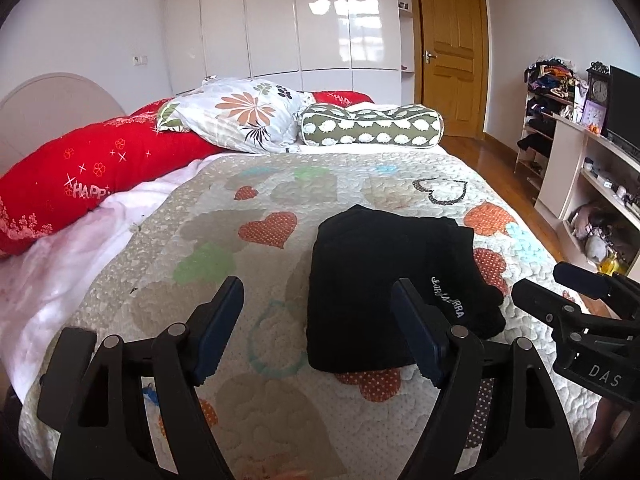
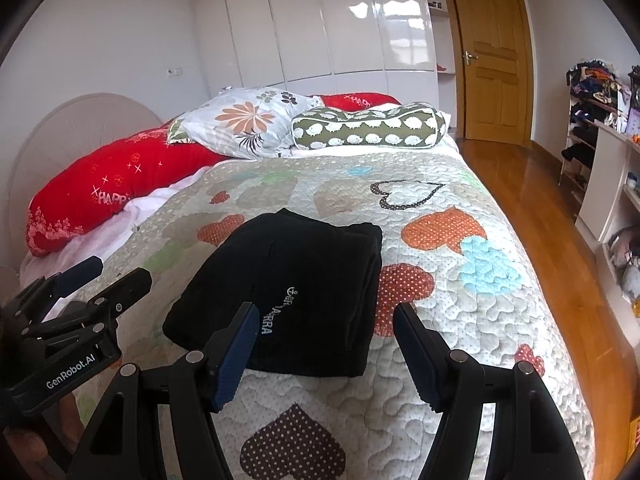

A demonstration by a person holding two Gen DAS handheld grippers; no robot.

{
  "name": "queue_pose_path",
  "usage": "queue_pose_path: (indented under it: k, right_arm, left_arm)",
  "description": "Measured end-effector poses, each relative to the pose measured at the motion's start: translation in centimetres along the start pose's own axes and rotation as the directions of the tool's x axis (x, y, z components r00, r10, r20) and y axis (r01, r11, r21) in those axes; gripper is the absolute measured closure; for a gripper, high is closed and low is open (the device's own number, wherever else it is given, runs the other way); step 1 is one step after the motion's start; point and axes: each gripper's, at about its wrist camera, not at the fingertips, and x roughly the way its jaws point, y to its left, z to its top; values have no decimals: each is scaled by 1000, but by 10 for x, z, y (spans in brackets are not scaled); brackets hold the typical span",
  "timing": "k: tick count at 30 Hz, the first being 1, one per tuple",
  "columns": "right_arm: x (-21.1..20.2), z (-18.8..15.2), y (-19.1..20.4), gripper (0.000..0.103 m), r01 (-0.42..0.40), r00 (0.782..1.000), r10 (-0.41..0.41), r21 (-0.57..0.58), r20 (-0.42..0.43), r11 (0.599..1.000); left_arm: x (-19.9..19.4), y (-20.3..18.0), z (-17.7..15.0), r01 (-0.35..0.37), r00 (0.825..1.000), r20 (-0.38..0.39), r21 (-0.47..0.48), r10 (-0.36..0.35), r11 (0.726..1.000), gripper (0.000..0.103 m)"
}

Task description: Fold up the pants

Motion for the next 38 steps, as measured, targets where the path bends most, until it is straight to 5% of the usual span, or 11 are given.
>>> queue_pose_path:
  k: [38]
  right_arm:
    - [-14,-16,14,35,-15,1000,15,-2,-23,1000]
  left_arm:
    - [-19,6,-14,26,999,22,-9,-26,1000,26]
